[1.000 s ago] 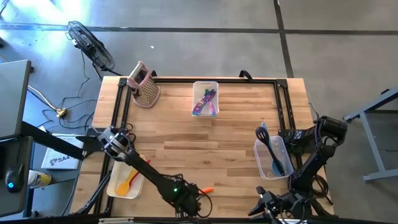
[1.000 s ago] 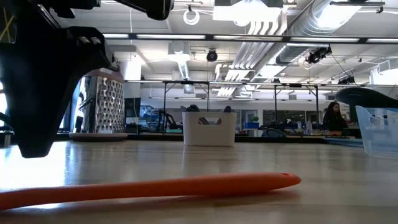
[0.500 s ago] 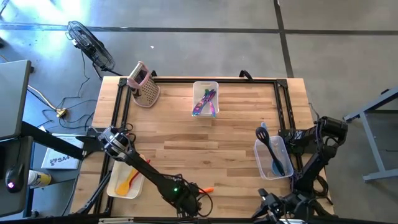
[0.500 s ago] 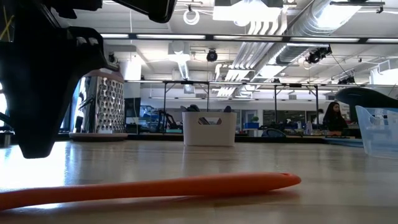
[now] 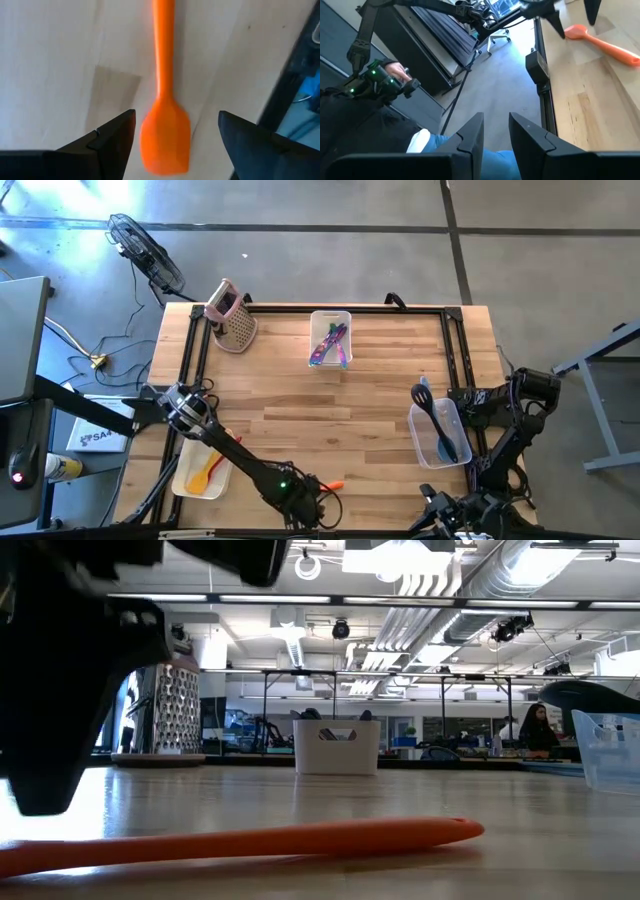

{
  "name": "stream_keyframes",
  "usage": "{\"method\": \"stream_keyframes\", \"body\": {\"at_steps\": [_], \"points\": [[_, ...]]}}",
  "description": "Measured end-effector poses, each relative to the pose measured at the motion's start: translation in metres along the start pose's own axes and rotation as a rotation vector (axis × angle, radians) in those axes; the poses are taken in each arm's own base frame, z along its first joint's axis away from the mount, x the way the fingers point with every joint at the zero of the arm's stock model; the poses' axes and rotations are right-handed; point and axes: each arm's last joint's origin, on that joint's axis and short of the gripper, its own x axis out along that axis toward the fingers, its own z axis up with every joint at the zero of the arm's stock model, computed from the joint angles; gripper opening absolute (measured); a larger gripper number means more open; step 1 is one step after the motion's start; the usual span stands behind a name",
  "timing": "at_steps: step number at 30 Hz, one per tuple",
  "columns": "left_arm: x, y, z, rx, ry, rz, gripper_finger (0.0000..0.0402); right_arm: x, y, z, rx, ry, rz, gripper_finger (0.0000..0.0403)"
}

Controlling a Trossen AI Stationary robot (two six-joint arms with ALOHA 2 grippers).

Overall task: Pick & Place Kitchen Items
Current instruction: Put the orange spatula into the left white bin

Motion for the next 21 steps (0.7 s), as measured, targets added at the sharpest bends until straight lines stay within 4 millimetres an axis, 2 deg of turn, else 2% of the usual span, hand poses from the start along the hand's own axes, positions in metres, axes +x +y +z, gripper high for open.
{"method": "stream_keyframes", "body": {"at_steps": [21], "points": [[0.053, 0.018, 0.002, -0.034, 0.139, 0.154, 0.0276, 0.001, -0.001, 0.002, 0.03, -0.024, -0.015, 0.0084]]}}
